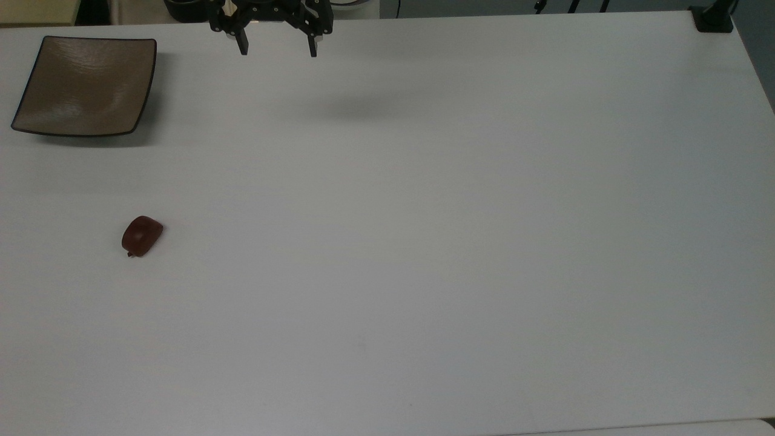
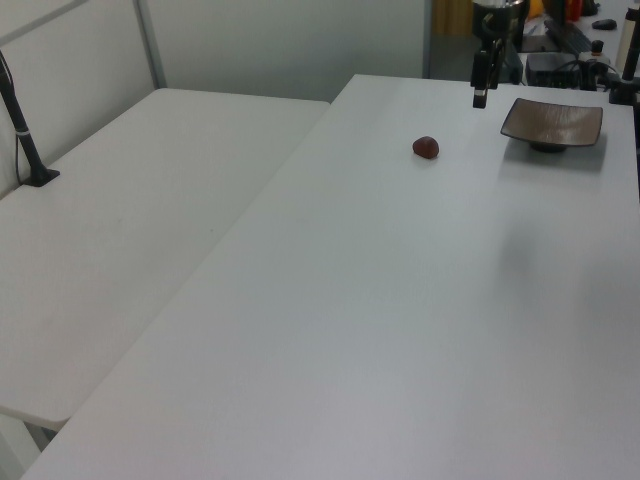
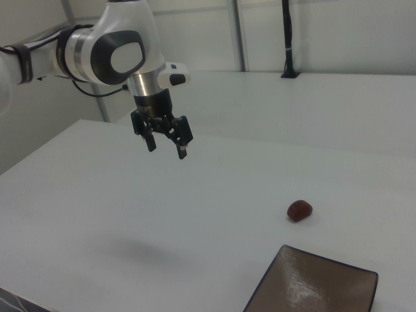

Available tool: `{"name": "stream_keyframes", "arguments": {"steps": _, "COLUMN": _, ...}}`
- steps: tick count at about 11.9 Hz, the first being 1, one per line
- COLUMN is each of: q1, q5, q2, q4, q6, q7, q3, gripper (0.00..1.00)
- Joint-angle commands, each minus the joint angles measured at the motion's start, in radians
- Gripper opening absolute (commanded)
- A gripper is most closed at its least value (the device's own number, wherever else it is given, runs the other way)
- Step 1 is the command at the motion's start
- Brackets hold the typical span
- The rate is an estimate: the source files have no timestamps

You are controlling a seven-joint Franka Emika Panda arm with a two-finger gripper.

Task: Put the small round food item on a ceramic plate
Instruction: 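Move the open gripper over the small dark red food item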

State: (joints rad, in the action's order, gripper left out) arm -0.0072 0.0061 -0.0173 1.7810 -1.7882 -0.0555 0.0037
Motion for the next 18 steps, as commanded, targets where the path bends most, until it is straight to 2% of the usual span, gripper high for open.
{"name": "stream_keyframes", "arguments": {"steps": 1, "q1": -0.017, "q5": 0.002, "q2": 0.050, "q4": -0.046, "q6": 0.002, "q7": 0.014, "q3": 0.006, "gripper": 1.00}}
{"name": "stream_keyframes", "arguments": {"steps": 10, "q1": -0.013, "q5": -0.005, "q2": 0.049, "q4": -0.046, "q6": -0.002, "q7": 0.013, "q3": 0.010, "gripper": 1.00}}
{"name": "stream_keyframes", "arguments": {"steps": 18, "q1": -0.036, "q5": -0.051, "q2": 0.048, "q4": -0.038, "q6": -0.030, "q7": 0.010, "q3": 0.010, "gripper": 1.00}}
